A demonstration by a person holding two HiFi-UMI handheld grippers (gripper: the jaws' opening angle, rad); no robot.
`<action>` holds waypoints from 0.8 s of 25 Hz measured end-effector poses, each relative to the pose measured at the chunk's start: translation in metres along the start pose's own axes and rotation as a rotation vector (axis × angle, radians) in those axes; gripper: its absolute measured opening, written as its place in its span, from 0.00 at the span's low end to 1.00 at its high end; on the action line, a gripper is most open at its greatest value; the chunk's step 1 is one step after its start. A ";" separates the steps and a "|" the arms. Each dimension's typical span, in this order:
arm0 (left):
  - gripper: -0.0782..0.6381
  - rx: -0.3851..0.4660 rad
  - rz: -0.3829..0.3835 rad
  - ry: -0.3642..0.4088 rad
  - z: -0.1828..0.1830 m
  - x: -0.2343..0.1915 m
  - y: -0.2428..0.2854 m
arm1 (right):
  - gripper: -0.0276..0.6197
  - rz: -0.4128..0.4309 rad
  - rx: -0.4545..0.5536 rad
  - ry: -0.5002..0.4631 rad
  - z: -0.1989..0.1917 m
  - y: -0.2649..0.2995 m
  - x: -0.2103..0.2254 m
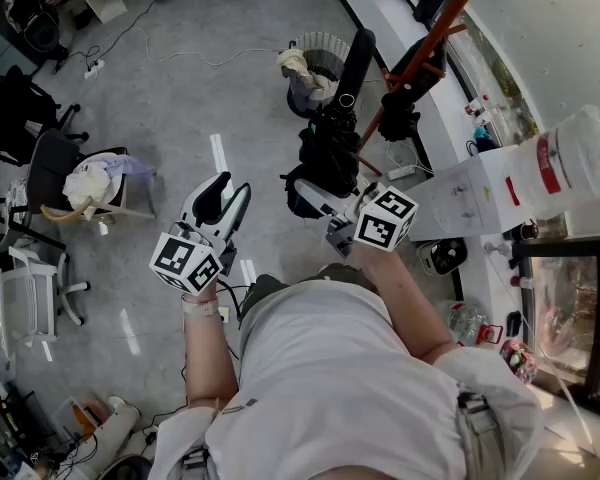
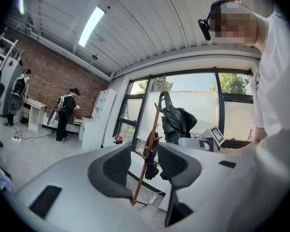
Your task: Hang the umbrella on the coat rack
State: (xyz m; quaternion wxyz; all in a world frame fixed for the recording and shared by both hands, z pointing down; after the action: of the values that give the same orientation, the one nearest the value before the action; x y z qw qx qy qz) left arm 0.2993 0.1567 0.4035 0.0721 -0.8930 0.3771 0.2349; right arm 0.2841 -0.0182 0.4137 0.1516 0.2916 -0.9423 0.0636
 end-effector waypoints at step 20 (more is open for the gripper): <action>0.32 -0.025 0.000 -0.045 0.005 -0.102 -0.047 | 0.48 -0.058 -0.022 0.072 -0.044 0.072 -0.007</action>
State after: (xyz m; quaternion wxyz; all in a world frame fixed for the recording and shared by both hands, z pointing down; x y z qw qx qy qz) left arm 0.2690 0.2571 0.4454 0.0693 -0.8883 0.3723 0.2597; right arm 0.2593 0.0542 0.4507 0.1903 0.3145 -0.9281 0.0591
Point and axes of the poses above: the fingertips, and each gripper's own axes: y forward along the fingers, x to its right, z out of its top, the point moved 4 cm from there along -y, backward along the fingers, and after that the axes turned 13 degrees about -y, right-handed, at the moved point
